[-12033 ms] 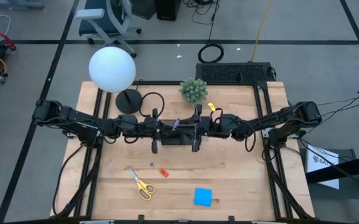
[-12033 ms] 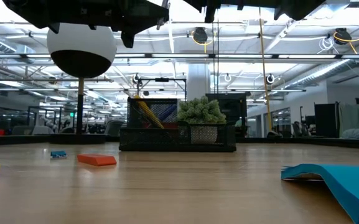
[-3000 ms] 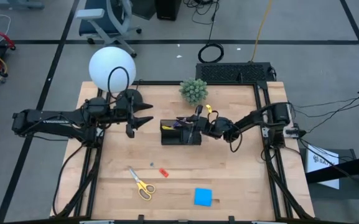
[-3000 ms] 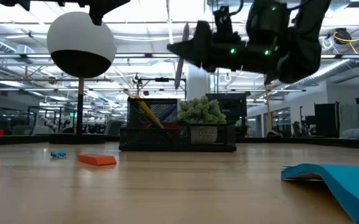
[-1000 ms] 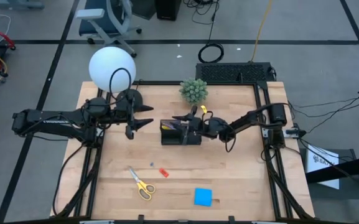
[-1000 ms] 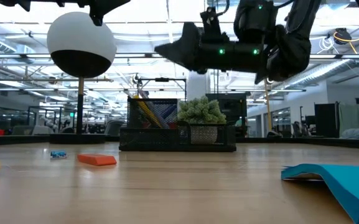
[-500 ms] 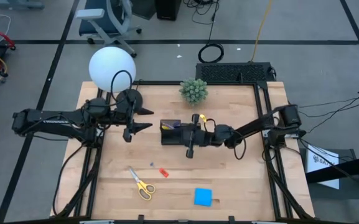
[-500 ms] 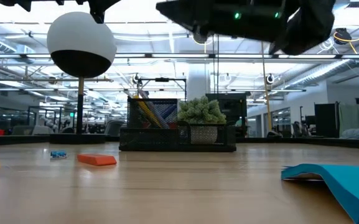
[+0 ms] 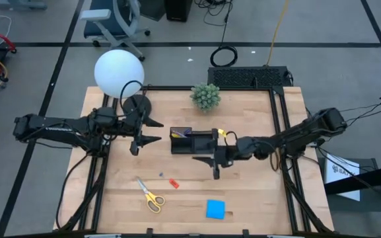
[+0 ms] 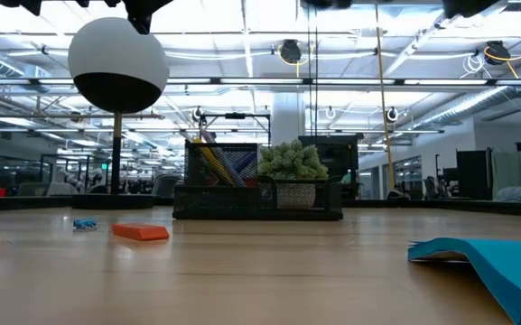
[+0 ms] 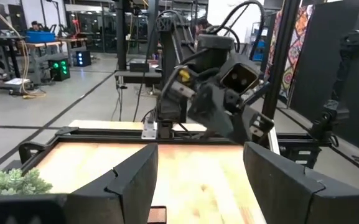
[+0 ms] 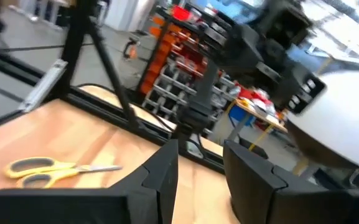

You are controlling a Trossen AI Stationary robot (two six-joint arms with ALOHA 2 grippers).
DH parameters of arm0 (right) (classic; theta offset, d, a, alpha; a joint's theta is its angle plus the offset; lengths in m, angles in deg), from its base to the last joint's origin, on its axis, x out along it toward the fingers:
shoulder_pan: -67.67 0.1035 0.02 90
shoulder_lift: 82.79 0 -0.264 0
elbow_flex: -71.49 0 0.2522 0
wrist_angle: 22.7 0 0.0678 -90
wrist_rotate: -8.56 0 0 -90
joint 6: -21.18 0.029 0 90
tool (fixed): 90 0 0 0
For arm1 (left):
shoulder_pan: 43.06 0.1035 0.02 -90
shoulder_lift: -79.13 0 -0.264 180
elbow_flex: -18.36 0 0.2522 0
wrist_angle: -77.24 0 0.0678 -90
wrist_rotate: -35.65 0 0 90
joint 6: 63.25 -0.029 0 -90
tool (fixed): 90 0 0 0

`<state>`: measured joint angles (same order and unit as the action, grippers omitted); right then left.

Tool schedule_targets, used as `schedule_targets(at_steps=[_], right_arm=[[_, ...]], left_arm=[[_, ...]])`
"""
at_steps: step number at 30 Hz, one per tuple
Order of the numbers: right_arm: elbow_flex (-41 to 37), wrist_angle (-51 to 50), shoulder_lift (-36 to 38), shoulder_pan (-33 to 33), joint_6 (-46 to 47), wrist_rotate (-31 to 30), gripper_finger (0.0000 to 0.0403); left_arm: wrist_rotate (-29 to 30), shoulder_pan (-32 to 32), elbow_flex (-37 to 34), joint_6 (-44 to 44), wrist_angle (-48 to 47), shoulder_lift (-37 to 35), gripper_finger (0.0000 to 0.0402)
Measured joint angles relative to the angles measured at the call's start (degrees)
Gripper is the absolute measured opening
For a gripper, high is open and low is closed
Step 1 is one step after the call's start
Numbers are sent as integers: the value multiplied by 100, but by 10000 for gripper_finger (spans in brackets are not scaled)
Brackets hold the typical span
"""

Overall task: Pick and place office supplies into organizer
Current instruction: Put the sticky notes into the desk organizer

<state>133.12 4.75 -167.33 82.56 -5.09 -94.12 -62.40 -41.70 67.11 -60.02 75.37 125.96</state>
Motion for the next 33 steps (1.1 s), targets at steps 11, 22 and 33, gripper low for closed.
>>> schedule_targets(at_steps=[11, 22, 33], right_arm=[[0, -75, 65, 881, -701, -1578, 116], [0, 71, 65, 949, -8, -2340, 114], [0, -477, 115, 1238, 322, -2622, 114]], left_arm=[[298, -647, 6, -482, -325, 124, 244], [1417, -1600, 103, -1616, -246, 1453, 243], [2292, -2404, 532, -2441, -134, 2075, 244]])
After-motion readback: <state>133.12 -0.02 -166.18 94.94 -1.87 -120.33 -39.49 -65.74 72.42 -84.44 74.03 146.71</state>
